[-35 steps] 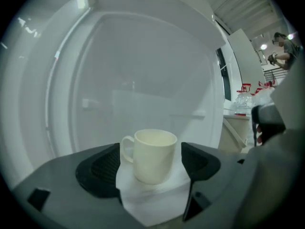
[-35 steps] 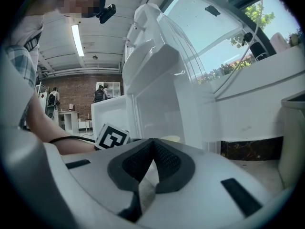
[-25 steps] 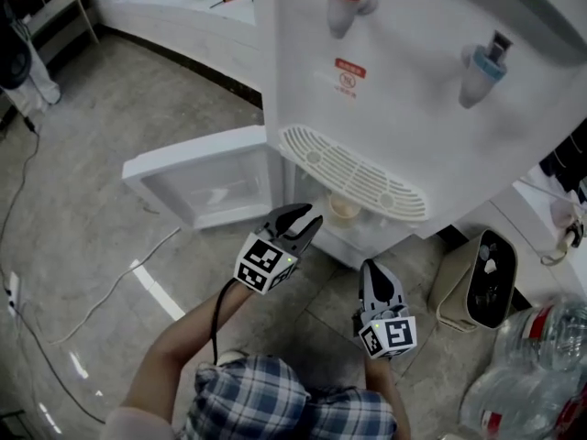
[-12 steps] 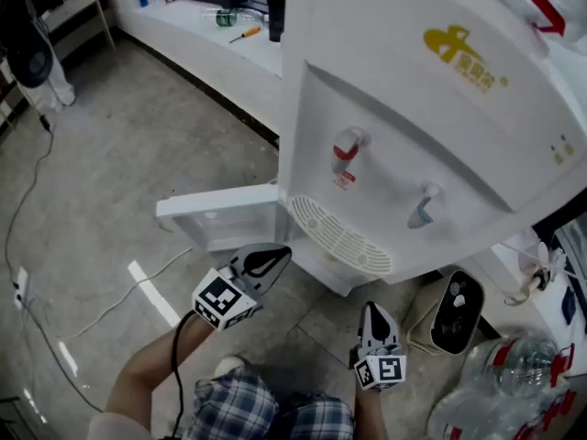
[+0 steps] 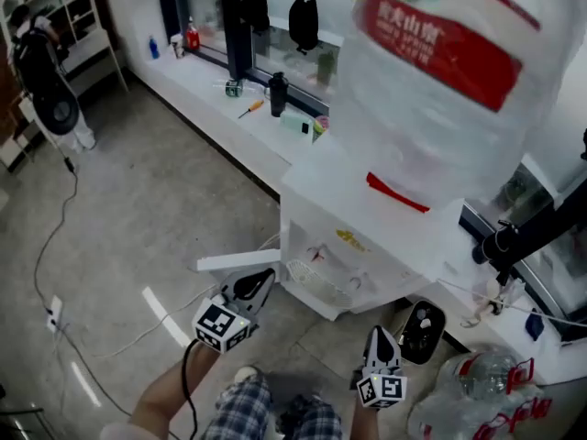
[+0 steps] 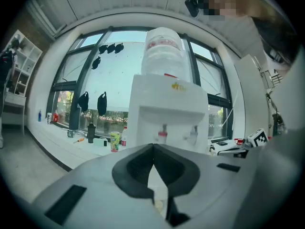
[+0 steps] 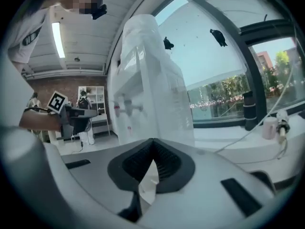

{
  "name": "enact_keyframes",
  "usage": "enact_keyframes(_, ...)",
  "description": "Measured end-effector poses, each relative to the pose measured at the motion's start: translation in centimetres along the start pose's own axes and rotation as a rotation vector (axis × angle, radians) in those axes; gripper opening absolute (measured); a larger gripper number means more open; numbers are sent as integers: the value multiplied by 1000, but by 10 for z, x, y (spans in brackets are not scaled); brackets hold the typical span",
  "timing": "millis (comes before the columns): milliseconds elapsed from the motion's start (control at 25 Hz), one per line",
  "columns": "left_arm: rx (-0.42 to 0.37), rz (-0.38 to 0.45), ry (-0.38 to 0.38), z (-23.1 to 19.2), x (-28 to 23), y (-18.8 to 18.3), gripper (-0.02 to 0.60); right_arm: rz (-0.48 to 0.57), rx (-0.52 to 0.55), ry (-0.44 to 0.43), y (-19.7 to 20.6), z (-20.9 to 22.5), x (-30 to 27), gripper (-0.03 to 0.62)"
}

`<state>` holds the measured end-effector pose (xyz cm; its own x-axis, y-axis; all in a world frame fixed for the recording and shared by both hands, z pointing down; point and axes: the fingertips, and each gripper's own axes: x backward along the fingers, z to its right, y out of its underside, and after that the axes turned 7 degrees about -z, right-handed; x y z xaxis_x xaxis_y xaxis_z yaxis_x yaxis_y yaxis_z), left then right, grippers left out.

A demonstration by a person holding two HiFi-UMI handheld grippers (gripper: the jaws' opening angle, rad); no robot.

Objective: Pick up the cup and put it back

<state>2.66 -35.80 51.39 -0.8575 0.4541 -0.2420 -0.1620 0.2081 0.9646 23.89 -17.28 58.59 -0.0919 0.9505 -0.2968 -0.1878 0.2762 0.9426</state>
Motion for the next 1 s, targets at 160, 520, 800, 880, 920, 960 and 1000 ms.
enact_keyframes(160,-34,-21,-36,21,45,-93,26,28,2,20,-117,-18,45,17)
enact_keyframes(520,-75,-58,-68,57,111,-256,26,108,39,64,-322,-35,142,17)
enact_keyframes(800,-95,23,-88,71,120,-337,26,170,59,105,-397,-34,181,17)
enact_keyframes(880,-125,35,-82,76,121,-351,26,196,50,111,-408,-34,190,17)
enact_keyframes(920,-123,43,-78,78,122,-356,26,204,52,117,-412,-34,194,17)
enact_keyframes(960,-113,52,-73,80,123,-361,26,210,57,122,-416,-33,198,17)
enact_keyframes(1000,-105,60,-68,82,124,-364,26,215,61,128,-419,-32,203,17)
